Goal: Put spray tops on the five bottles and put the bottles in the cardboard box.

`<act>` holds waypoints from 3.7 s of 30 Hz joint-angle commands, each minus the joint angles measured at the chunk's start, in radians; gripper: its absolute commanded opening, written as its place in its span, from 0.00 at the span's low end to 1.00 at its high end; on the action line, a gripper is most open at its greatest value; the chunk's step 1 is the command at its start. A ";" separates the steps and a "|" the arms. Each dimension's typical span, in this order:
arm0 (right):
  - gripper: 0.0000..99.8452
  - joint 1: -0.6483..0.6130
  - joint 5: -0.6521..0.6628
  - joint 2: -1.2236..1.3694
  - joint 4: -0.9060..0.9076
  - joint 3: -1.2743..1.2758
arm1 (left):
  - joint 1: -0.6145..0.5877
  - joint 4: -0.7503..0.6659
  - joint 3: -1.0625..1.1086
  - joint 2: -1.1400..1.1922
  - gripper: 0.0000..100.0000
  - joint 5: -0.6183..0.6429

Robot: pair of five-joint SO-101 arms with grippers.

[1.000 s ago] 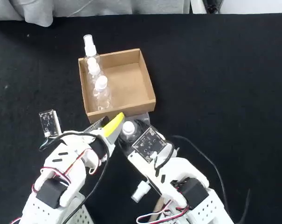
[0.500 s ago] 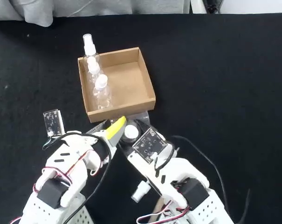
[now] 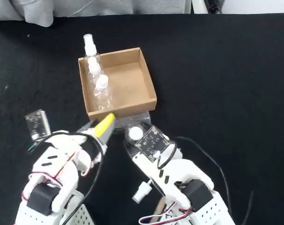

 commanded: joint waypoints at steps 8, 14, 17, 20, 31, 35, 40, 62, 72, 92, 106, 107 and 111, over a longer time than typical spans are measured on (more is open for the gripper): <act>0.09 0.041 0.002 -0.127 0.040 -0.085 | -0.239 0.000 -0.117 -0.002 0.19 -0.137; 0.09 0.043 0.002 -0.127 0.086 -0.151 | -0.364 0.005 -0.077 -0.002 0.19 -0.170; 0.09 0.043 0.002 -0.127 0.126 -0.194 | -0.430 0.002 -0.030 -0.002 0.19 -0.176; 0.09 0.043 0.028 -0.119 0.130 -0.197 | -0.479 0.002 0.016 -0.002 0.19 -0.176; 0.09 0.069 0.049 -0.117 0.121 -0.223 | -0.493 0.002 0.159 -0.002 0.19 -0.178; 0.09 0.143 0.049 -0.113 0.066 -0.245 | -0.495 0.008 0.166 -0.002 0.19 -0.178; 0.09 0.147 0.051 -0.053 0.015 -0.260 | -0.549 0.003 0.193 -0.002 0.19 -0.176; 0.09 0.149 0.043 0.509 -0.218 -0.549 | -0.613 0.002 0.205 -0.002 0.19 -0.176; 0.09 0.150 0.041 0.768 -0.253 -0.708 | -0.608 0.008 0.205 -0.002 0.19 -0.176; 0.09 0.152 -0.015 1.176 -0.388 -0.969 | -0.608 0.008 0.206 -0.002 0.19 -0.176; 0.09 0.247 -0.100 1.307 -0.514 -1.030 | -0.607 0.008 0.206 -0.002 0.19 -0.176; 0.09 0.250 -0.106 1.320 -0.514 -1.041 | -0.607 0.008 0.206 -0.002 0.19 -0.176; 0.09 0.245 -0.106 1.379 -0.514 -1.079 | -0.607 0.008 0.206 -0.002 0.19 -0.178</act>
